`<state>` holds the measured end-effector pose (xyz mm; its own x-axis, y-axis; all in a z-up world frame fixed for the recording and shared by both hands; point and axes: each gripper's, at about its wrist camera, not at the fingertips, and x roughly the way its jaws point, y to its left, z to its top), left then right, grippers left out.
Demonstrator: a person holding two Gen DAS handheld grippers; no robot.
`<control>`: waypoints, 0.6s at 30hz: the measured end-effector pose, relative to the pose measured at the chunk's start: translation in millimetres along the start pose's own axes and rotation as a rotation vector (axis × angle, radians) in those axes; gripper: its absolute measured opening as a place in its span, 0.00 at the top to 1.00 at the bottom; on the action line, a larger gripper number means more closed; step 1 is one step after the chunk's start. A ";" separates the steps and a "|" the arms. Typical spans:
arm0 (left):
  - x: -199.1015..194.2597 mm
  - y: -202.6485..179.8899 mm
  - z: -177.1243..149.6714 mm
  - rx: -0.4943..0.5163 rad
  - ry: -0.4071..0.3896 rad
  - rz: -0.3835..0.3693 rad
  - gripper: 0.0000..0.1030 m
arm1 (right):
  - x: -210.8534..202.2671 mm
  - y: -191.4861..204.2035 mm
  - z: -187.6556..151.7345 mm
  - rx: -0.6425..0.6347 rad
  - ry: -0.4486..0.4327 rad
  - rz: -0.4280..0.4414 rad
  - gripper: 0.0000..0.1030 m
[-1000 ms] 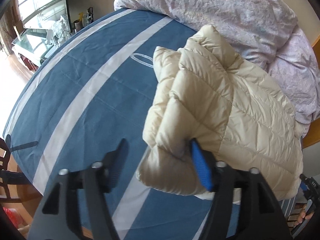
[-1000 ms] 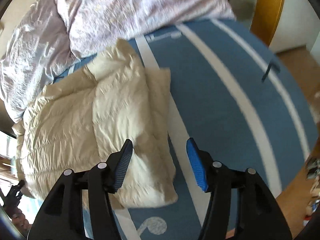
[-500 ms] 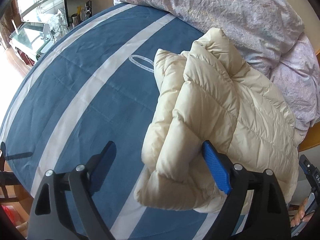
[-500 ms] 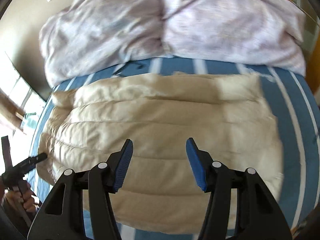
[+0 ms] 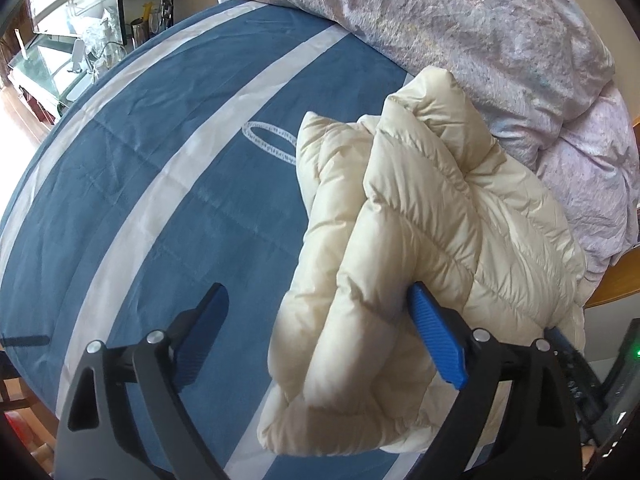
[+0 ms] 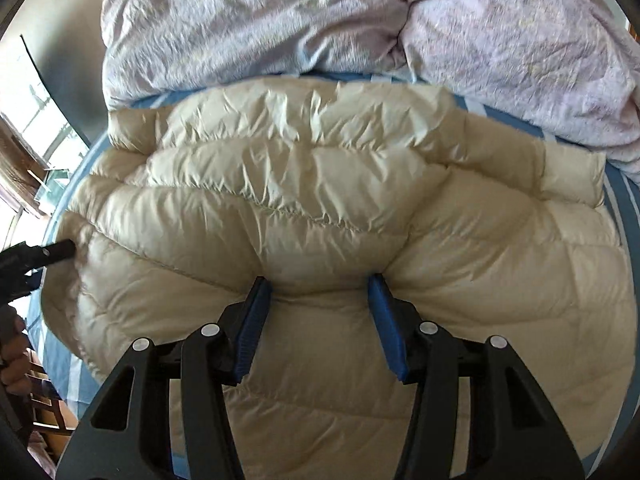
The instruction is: Fold large clothes
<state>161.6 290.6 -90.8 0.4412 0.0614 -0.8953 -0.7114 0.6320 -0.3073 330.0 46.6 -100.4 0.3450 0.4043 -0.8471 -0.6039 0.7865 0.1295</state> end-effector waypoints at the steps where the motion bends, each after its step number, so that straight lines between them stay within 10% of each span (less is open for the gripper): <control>1: 0.9 0.1 1.7 -0.002 0.002 -0.004 0.11 | 4.1 0.0 -0.6 0.001 0.006 -0.003 0.48; 18: 19.4 -4.6 18.1 -0.012 0.057 -0.041 0.09 | -11.9 -24.3 -19.2 0.075 -0.010 0.006 0.47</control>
<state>183.3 302.8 -100.9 0.4384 -0.0084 -0.8987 -0.7003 0.6236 -0.3474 326.8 13.7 -103.3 0.3488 0.4137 -0.8409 -0.5504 0.8167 0.1735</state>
